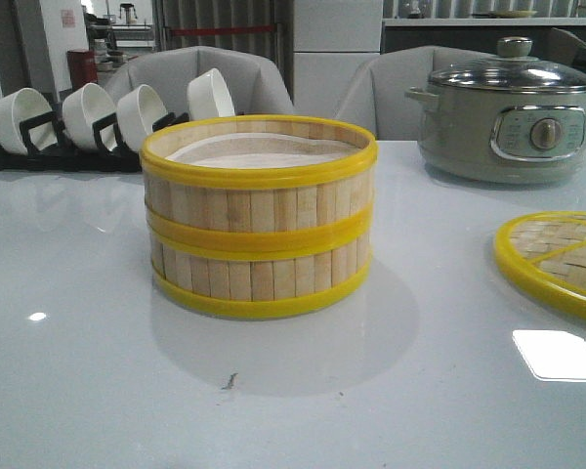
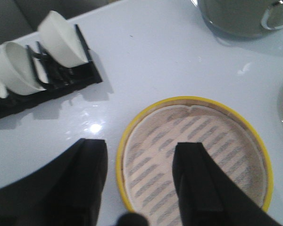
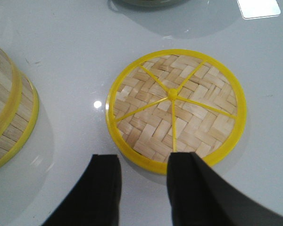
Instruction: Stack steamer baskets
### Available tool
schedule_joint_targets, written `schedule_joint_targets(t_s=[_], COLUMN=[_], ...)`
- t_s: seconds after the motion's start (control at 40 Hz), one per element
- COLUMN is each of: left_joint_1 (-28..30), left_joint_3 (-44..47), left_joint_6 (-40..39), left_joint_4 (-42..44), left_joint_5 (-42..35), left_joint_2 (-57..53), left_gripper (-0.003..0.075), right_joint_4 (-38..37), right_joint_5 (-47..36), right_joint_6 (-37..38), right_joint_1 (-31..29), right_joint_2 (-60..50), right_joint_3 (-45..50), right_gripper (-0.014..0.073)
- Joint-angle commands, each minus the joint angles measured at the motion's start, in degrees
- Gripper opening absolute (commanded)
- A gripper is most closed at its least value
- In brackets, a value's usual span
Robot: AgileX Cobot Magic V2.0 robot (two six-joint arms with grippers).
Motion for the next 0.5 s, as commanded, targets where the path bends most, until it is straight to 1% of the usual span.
schedule_joint_targets(t_s=[0.0,0.17,0.25,0.3,0.47], left_joint_1=[2.3,5.1,5.3,5.3,5.3], left_joint_3=[3.4,16.8,22.0,25.2,38.0], left_joint_6=[-0.3,-0.3,-0.4,-2.1,-7.7], left_joint_4=[0.5,4.0,7.2,9.4,12.1], left_joint_5=[-2.6,-6.0,-5.5,-4.8,-6.1], left_joint_2=[-8.6,-22.6,-29.2,-33.0,-48.0], left_gripper=[0.0382,0.0382,0.0382,0.0382,0.0382], right_joint_4=[-1.0,-0.9,-0.9,-0.7,-0.2], right_joint_5=[-4.4,-5.7,-5.7,-5.7,-5.7], right_joint_6=[-0.3,-0.3,-0.3,-0.3,-0.3], right_joint_1=[0.3,0.5,0.5,0.5,0.5], right_joint_2=[-0.4,-0.4,-0.4,-0.4,-0.4], right_joint_3=[-2.2,-2.2,-2.2,-2.2,-2.2], right_gripper=[0.0362,0.0362,0.0362,0.0362,0.0362])
